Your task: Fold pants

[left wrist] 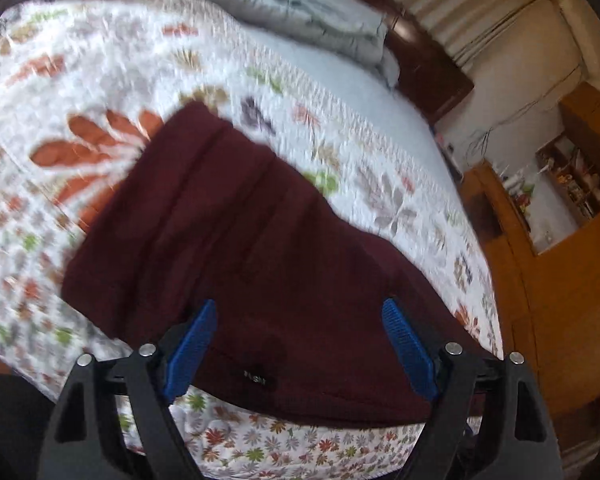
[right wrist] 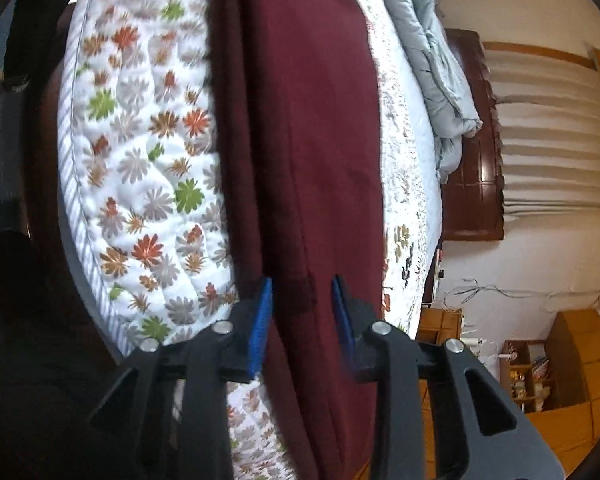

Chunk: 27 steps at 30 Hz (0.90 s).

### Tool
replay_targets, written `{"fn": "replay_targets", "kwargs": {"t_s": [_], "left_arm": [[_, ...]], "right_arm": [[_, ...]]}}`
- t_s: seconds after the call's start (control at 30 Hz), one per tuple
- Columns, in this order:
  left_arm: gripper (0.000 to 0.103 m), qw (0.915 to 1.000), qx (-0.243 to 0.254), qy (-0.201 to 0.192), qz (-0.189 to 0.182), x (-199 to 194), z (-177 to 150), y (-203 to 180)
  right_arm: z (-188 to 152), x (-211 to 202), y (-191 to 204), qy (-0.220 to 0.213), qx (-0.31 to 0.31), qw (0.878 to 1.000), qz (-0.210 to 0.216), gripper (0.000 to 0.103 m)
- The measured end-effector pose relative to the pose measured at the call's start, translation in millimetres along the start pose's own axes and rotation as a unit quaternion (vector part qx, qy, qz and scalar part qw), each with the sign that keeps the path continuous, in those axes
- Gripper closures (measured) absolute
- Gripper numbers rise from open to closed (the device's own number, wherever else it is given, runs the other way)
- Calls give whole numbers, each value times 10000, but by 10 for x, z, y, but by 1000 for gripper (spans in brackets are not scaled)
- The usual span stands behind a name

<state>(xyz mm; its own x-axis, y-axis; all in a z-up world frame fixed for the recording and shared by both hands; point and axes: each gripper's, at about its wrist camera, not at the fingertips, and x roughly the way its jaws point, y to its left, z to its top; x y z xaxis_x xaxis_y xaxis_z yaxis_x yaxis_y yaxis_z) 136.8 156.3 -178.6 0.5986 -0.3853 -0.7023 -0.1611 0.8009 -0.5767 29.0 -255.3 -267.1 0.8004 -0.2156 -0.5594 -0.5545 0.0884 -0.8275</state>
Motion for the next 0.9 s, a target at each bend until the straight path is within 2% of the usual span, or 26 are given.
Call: {"fn": "replay_targets", "kwargs": {"t_s": [0.07, 0.2, 0.3, 0.33, 0.4, 0.43, 0.5, 0.6, 0.67, 0.73, 0.77, 0.9], "left_arm": [[18, 9999, -40, 112, 75, 78, -44, 6], [18, 10000, 49, 61, 60, 59, -104, -19], [18, 9996, 207, 153, -105, 105, -188, -159], [18, 9992, 318, 168, -145, 130, -214, -228], [18, 9971, 637, 211, -369, 175, -297, -458], [18, 9960, 720, 227, -479, 185, -325, -550], [17, 9921, 1000, 312, -690, 259, -419, -779], [16, 9866, 1277, 493, -892, 465, -578, -1078], [16, 9848, 1216, 730, -1006, 623, -663, -1190], [16, 9831, 1182, 902, -1067, 749, -736, -1284], [16, 9823, 1200, 963, -1064, 817, -770, -1339], [16, 9811, 1199, 1131, -1012, 959, -827, -1422]], "right_arm": [[0, 26, -3, 24, -18, 9999, 125, 97], [-10, -99, -153, -40, 97, 9998, 155, 97], [-35, -86, -51, 16, 179, 9994, 298, 95], [-43, -93, 1, 3, 149, 9996, 244, 91], [-90, -160, -28, -109, 198, 9997, 31, 70], [-154, -222, -104, -182, 381, 9991, 20, 53], [-413, -325, -313, -126, 742, 9970, -150, 51], [-1013, -203, -485, 538, 911, 9939, -298, 58], [-1445, -34, -440, 1033, 798, 9911, -257, 66], [-1720, 90, -326, 1245, 557, 9905, -188, 70], [-1839, 159, -245, 1311, 383, 9904, -200, 70], [-1873, 241, -124, 1205, 244, 9919, -309, 70]]}}
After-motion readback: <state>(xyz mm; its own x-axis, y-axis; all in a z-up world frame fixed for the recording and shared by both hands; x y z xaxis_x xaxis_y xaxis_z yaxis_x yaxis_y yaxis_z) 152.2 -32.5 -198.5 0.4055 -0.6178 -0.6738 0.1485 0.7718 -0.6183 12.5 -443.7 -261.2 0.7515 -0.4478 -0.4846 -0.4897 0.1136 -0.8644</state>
